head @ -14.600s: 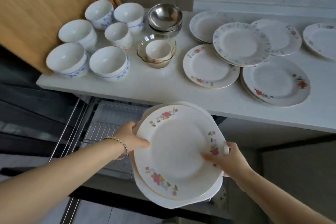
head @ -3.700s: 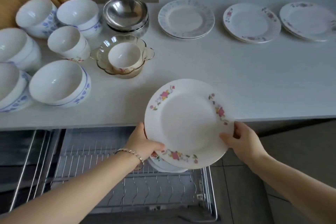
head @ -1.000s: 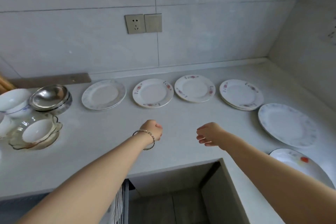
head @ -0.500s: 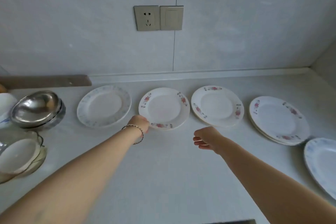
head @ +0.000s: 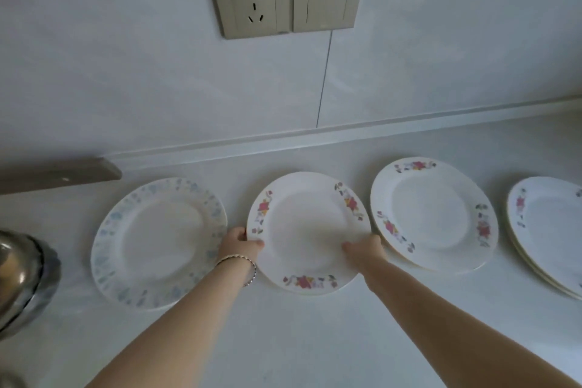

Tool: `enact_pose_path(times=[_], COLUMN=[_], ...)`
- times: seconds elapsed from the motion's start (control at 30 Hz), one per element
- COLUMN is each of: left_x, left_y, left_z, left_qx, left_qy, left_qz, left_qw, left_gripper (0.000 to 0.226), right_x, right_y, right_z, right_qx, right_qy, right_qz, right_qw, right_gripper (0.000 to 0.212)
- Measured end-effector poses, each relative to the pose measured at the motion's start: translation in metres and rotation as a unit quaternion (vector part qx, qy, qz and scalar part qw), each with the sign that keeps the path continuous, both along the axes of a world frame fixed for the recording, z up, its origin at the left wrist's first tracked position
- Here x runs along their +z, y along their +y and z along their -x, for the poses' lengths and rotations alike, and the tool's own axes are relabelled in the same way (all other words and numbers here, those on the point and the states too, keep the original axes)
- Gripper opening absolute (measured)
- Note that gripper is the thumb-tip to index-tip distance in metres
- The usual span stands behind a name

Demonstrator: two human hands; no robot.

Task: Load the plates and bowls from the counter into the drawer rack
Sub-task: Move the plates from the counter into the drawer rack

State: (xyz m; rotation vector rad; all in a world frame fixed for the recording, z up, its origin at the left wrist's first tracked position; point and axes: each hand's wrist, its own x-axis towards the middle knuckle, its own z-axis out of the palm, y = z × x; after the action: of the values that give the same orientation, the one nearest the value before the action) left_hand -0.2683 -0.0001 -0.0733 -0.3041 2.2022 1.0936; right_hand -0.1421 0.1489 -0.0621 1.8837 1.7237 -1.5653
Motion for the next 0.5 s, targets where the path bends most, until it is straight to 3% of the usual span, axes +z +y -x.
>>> enact_pose_path(times=[0.33, 0.4, 0.5], left_x=[0.007, 0.015, 0.038], left_y=[-0.003, -0.009, -0.025], left_z=[-0.007, -0.019, -0.047], left_qx=[0.062, 0.079, 0.077], left_qy=[-0.029, -0.056, -0.065], left_qz=[-0.033, -0.06, -0.069], left_qw=[0.997, 0.994, 0.993], left_gripper=[0.029, 0.022, 0.029], right_x=[0.011, 0.019, 0.037], right_y=[-0.003, -0.003, -0.004], right_z=[-0.01, -0.022, -0.049], right_qx=[0.039, 0.06, 0.115], right_qy=[0.018, 0.033, 0.052], right_qz=[-0.045, -0.066, -0.095], right_qw=[0.998, 0.995, 0.987], right_gripper=[0.051, 0.051, 0.05])
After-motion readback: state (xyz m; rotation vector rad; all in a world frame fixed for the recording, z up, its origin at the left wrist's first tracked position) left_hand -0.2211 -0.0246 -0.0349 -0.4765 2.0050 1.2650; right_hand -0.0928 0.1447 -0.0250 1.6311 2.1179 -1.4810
